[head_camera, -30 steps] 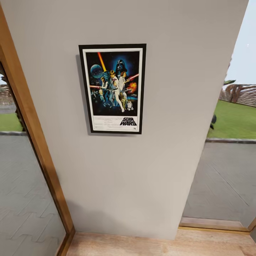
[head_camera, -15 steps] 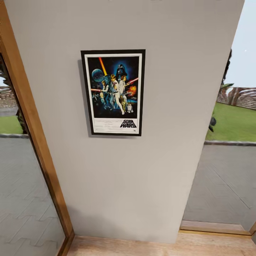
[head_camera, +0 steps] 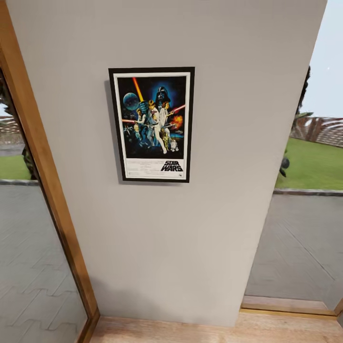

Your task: Pick up the poster from the kitchen countertop and hang it on one of the wall nails in the kitchen.

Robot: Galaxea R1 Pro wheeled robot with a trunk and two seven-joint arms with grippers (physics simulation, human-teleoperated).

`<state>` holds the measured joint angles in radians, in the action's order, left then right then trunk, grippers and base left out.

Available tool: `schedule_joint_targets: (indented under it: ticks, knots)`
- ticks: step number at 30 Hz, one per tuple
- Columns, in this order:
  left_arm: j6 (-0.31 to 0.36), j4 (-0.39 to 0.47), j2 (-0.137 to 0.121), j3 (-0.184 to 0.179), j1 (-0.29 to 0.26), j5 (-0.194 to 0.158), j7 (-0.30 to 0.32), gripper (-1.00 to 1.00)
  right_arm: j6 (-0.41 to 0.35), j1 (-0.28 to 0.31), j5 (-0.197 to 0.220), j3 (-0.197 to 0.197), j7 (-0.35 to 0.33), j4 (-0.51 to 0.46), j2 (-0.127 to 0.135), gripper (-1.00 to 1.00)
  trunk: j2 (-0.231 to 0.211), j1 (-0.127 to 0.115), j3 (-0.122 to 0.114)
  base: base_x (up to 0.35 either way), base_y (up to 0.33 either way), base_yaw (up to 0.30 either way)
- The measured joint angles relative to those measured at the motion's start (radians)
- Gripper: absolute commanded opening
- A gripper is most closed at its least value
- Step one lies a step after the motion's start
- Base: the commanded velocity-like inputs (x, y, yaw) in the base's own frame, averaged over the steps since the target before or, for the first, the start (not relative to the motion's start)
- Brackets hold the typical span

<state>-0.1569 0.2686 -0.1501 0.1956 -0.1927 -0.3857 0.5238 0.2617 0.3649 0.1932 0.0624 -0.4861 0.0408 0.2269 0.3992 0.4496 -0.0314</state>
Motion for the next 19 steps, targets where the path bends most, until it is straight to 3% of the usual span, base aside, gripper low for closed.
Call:
schedule_joint_targets:
  ticks: [19]
  knots:
    - [-0.002, 0.002, -0.001, 0.0, 0.0, 0.0, -0.001, 1.0, -0.001, -0.007, -0.001, 0.001, 0.002, 0.007, -0.006, 1.0, 0.0, 0.0, 0.0, 0.0, 0.0, 0.0]
